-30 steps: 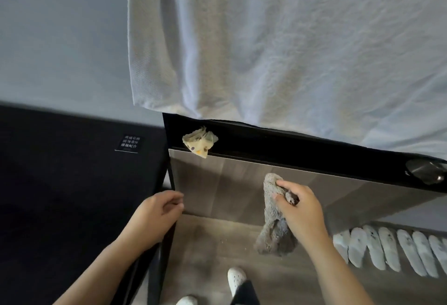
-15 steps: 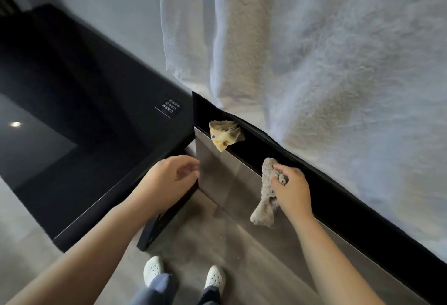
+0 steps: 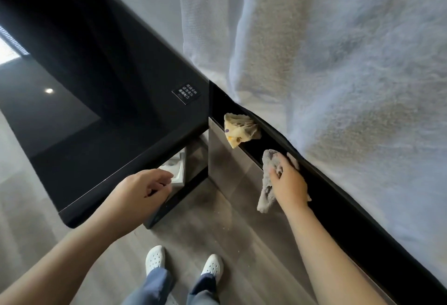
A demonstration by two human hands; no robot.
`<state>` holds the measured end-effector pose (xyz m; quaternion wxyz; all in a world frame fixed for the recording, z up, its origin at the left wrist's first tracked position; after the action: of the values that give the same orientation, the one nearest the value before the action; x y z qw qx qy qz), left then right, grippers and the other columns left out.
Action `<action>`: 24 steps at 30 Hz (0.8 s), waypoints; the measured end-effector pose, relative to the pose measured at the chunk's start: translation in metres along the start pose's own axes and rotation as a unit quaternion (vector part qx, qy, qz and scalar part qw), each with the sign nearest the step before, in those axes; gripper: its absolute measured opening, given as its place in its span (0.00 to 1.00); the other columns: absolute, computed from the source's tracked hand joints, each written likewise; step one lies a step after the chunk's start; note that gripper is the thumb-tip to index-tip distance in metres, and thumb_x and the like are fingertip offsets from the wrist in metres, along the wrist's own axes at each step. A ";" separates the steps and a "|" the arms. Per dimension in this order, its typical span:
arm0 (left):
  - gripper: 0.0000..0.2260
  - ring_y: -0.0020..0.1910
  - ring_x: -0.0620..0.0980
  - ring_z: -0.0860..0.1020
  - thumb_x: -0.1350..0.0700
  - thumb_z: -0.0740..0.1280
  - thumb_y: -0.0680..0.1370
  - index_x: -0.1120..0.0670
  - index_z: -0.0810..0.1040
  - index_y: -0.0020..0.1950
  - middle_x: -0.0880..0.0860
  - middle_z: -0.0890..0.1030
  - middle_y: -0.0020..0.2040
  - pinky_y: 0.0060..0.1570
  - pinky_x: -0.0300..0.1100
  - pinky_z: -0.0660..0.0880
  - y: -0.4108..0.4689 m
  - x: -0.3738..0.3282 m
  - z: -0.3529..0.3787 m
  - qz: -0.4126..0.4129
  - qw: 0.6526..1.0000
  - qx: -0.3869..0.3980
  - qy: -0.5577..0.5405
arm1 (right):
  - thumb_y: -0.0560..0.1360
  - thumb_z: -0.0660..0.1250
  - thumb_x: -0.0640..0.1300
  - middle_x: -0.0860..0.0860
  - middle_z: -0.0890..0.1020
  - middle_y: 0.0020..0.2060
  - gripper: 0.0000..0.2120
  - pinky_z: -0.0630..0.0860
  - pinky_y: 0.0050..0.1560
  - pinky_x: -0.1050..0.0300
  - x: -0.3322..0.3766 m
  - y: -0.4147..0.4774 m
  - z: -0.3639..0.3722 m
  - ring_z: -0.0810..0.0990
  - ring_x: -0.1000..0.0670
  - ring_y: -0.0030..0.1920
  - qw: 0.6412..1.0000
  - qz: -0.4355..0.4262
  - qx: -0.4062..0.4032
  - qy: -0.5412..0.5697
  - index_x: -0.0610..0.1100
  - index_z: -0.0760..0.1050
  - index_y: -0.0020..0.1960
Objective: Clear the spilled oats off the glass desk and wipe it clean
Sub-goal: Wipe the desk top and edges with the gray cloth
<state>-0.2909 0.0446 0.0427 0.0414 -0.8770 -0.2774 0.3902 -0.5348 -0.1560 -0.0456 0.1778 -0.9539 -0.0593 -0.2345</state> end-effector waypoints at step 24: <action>0.06 0.40 0.40 0.80 0.56 0.67 0.77 0.46 0.80 0.51 0.44 0.83 0.44 0.37 0.31 0.75 0.018 0.025 0.012 -0.034 0.999 0.033 -0.013 | 0.80 0.61 0.51 0.46 0.75 0.66 0.23 0.76 0.54 0.49 -0.019 0.016 0.008 0.78 0.42 0.60 0.998 0.016 -0.061 -0.023 0.52 0.66 0.73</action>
<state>-0.2774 0.0408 0.0126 0.0805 -0.8601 -0.2947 0.4085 -0.5452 -0.1688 -0.0657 0.1214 -0.9689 -0.0341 -0.2128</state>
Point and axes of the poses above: each hand's wrist, its own y-axis towards the middle knuckle, its own z-axis out of the palm, x = y × z, the point moved 2 cm from there along y, towards the middle knuckle
